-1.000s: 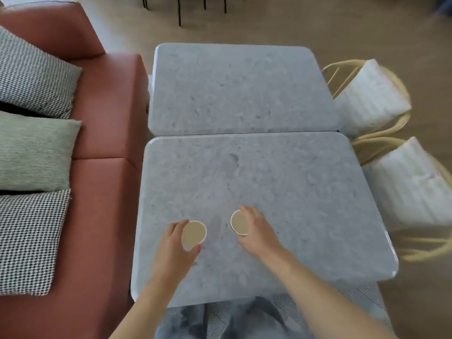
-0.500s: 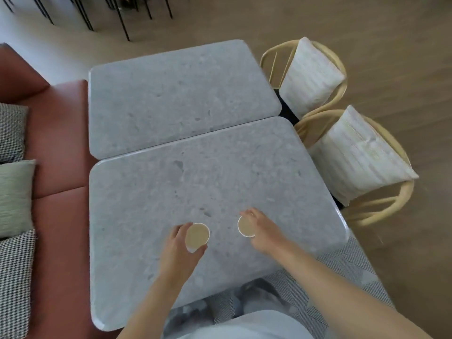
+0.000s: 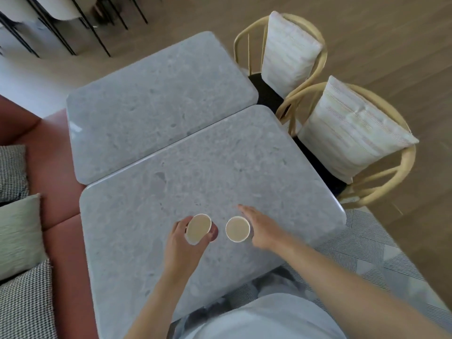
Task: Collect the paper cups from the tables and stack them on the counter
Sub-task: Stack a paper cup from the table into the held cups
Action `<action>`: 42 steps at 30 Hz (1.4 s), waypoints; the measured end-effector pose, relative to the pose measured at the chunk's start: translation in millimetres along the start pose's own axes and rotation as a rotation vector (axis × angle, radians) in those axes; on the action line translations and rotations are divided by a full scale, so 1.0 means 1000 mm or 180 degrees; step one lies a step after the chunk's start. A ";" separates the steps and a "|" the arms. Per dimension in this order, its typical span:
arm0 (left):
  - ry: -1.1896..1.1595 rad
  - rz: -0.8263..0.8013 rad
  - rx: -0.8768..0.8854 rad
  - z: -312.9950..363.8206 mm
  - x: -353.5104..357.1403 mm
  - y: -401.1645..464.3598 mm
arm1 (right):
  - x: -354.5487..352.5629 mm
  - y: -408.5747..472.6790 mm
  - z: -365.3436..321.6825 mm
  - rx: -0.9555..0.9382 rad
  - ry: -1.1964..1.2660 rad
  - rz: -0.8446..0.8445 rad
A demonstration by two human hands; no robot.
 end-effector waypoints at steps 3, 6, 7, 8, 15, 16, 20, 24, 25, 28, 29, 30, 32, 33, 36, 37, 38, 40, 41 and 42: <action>-0.0056 -0.0039 0.0000 0.012 0.003 0.006 | -0.002 -0.001 0.014 0.0086 0.0157 -0.0064; -0.0106 -0.0017 0.0081 0.023 0.005 0.010 | 0.001 0.000 0.023 0.0105 0.0153 -0.0112; -0.0110 0.0002 0.0103 0.026 0.006 0.010 | 0.003 0.000 0.025 0.0093 0.0109 -0.0102; -0.0113 0.0011 0.0125 0.028 0.006 0.011 | 0.005 0.000 0.027 0.0083 0.0052 -0.0072; -0.0230 -0.0334 0.0255 0.042 0.032 0.014 | 0.014 0.004 0.034 0.0007 -0.0167 0.0059; -0.0231 -0.0372 0.0262 0.043 0.037 0.014 | 0.014 0.005 0.034 -0.0003 -0.0168 0.0058; -0.0228 -0.0472 0.0223 0.046 0.049 0.016 | 0.017 0.005 0.032 -0.0010 -0.0233 0.0082; -0.0311 -0.0430 0.0097 0.041 0.053 0.018 | 0.019 0.005 0.027 -0.0039 -0.0153 0.0077; -0.0359 -0.0407 0.0055 0.039 0.053 0.018 | 0.019 0.005 0.025 -0.0063 -0.0130 0.0064; -0.0409 -0.0362 -0.0014 0.033 0.051 0.018 | 0.019 0.006 0.019 -0.0137 -0.0041 -0.0009; -0.0418 -0.0359 -0.0033 0.031 0.050 0.017 | 0.019 0.008 0.017 -0.0146 -0.0020 -0.0024; -0.0441 -0.0360 -0.0059 0.029 0.049 0.016 | 0.019 0.009 0.015 -0.0156 -0.0015 -0.0031; -0.0510 -0.0353 -0.0095 0.024 0.048 0.014 | 0.019 0.012 0.012 -0.0164 -0.0017 -0.0044; -0.0551 -0.0345 -0.0107 0.022 0.047 0.013 | 0.019 0.013 0.010 -0.0175 -0.0018 -0.0053; -0.0640 -0.0369 -0.0146 0.017 0.045 0.010 | 0.018 0.019 0.003 -0.0221 -0.0034 -0.0052; -0.0644 -0.0370 -0.0164 0.015 0.044 0.008 | 0.018 0.021 -0.001 -0.0244 -0.0064 -0.0031; -0.0638 -0.0365 -0.0177 0.013 0.043 0.007 | 0.019 0.022 -0.004 -0.0268 -0.0095 0.0000; -0.0616 -0.0349 -0.0201 0.010 0.042 0.005 | 0.020 0.023 -0.009 -0.0319 -0.0132 0.0033; -0.0602 -0.0342 -0.0215 0.008 0.042 0.004 | 0.022 0.024 -0.011 -0.0345 -0.0150 0.0028; -0.0587 -0.0336 -0.0224 0.005 0.042 0.004 | 0.023 0.024 -0.013 -0.0364 -0.0170 0.0020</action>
Point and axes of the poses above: each hand's wrist, its own y-axis towards the middle knuckle, its own x-axis out of the palm, z = x × y, the point moved 6 cm from there along y, towards the middle knuckle, and after that the axes turned 11 degrees about -z, right-handed, at the moved point
